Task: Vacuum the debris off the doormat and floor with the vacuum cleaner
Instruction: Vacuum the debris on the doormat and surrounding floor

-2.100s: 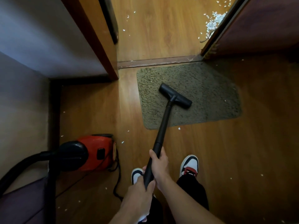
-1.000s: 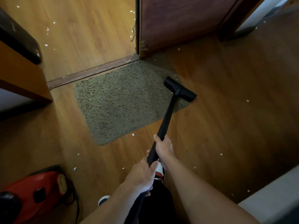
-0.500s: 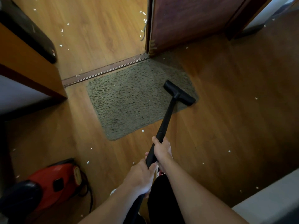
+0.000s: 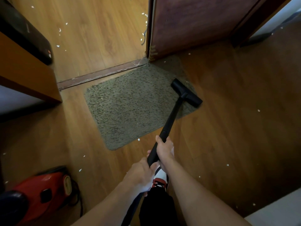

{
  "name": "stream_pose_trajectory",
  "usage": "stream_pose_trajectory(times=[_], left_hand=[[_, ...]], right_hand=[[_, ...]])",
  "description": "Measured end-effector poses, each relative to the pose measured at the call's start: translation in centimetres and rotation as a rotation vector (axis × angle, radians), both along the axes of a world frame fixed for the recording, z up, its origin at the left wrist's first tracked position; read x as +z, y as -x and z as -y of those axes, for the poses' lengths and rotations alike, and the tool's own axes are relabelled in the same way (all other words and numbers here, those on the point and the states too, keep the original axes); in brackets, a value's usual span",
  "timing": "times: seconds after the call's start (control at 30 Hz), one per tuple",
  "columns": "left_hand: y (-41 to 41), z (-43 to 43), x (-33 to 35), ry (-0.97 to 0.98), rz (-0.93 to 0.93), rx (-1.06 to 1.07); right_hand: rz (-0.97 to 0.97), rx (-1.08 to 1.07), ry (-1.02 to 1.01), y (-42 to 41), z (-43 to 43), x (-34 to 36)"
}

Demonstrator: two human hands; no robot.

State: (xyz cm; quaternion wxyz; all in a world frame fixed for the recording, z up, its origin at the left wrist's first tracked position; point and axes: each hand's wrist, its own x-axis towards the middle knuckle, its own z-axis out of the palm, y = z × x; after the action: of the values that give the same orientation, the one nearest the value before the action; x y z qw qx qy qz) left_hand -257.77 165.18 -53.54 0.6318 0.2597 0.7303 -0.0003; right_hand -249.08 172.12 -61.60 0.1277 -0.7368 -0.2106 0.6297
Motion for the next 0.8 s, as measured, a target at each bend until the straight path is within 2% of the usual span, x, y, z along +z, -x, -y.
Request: stream_pose_trajectory(times=[0.3,0.4,0.63,0.8], left_hand=[[0.3,0.1,0.3,-0.003,0.015,0.019],[1.3,2.2,0.7,0.006,0.046,0.068],[6.3,8.5,1.3,-0.026,0.078,0.007],[9.8,12.6,2.1,0.003,0.079,0.078]], right_hand=[[-0.005,-0.026,0.009,0.4,0.1,1.1],[-0.009,-0.015,0.015,1.5,2.0,1.7],[-0.033,0.044,0.069,6.1,8.0,3.1],[-0.023,0.08,0.093,10.1,12.3,3.6]])
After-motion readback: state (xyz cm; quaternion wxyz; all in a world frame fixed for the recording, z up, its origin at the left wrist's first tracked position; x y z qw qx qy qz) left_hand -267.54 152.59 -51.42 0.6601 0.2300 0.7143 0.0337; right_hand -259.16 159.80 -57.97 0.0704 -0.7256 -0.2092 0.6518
